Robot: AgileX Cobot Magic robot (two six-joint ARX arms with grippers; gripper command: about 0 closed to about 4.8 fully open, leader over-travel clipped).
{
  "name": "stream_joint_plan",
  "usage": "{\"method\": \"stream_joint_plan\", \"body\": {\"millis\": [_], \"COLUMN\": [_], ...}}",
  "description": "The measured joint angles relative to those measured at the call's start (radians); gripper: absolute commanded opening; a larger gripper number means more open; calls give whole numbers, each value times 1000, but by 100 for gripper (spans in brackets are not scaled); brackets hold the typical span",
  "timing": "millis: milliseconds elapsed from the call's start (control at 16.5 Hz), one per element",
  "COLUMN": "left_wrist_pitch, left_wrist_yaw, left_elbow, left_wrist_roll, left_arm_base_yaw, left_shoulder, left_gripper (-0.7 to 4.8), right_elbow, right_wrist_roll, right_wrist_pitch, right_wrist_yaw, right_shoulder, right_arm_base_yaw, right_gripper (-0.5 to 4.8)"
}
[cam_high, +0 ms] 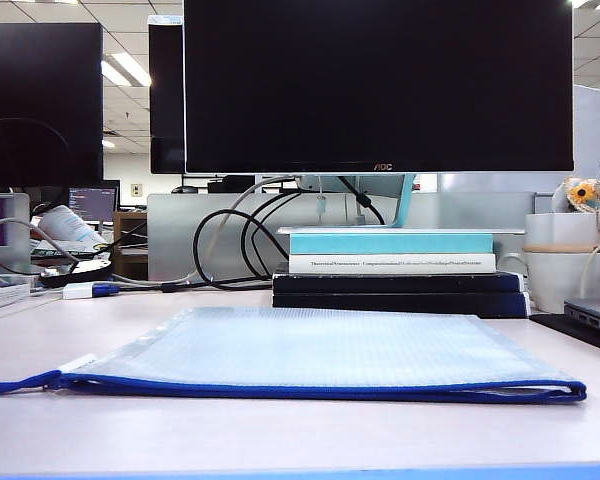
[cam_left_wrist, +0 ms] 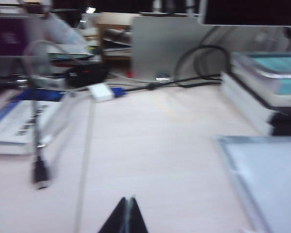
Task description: Pick up the transparent plastic file bag with a blue zipper and close its zipper.
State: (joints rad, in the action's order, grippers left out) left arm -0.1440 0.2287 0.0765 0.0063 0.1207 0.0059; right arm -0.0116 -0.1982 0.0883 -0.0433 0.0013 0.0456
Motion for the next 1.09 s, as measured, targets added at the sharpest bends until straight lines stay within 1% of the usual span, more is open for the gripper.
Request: {"method": "stream_joint_plan", "body": {"millis": [122, 304, 365, 425, 486, 547, 608, 669, 729, 851, 912, 972, 1033, 1094], "left_wrist_pitch": [0, 0, 0, 0, 0, 6, 39, 68, 85, 103, 95, 72, 64, 58], "left_wrist_yaw": [-37, -43, -43, -42, -42, -23, 24, 51, 55, 28, 23, 26, 51, 78], "left_elbow": [0, 0, 0, 0, 0, 0, 0, 9, 43, 108, 146, 220, 283, 343], "left_wrist_roll": [-18, -26, -26, -34, -57, -140, -216, -261, -293, -303, -307, -295, -258, -201], "left_arm_base_yaw": [0, 0, 0, 0, 0, 0, 0, 0, 0, 0, 0, 0, 0, 0], "left_shoulder": [0, 0, 0, 0, 0, 0, 0, 0, 0, 7, 35, 115, 181, 240], "left_gripper": [-5, -5, -5, -5, -5, -5, -5, -5, -5, -5, -5, -5, -5, -5], "right_elbow": [0, 0, 0, 0, 0, -1, -25, -70, -121, -179, -220, -300, -362, -419], "right_wrist_roll": [0, 0, 0, 0, 0, -5, -26, -50, -62, -88, -92, -94, -93, -90], "right_wrist_pitch": [0, 0, 0, 0, 0, 1, 40, 70, 63, 23, 8, -1, 0, -4], "right_wrist_yaw": [0, 2, 17, 21, 21, 24, 57, 111, 162, 201, 201, 180, 138, 98], "right_shoulder": [0, 0, 0, 0, 0, 0, 1, 1, 0, 16, 73, 212, 327, 420], "right_arm_base_yaw": [0, 0, 0, 0, 0, 0, 0, 0, 0, 0, 0, 2, 8, 19], "right_gripper": [22, 21, 18, -10, -9, -9, -9, -9, -9, -9, -9, -9, -9, -9]}}
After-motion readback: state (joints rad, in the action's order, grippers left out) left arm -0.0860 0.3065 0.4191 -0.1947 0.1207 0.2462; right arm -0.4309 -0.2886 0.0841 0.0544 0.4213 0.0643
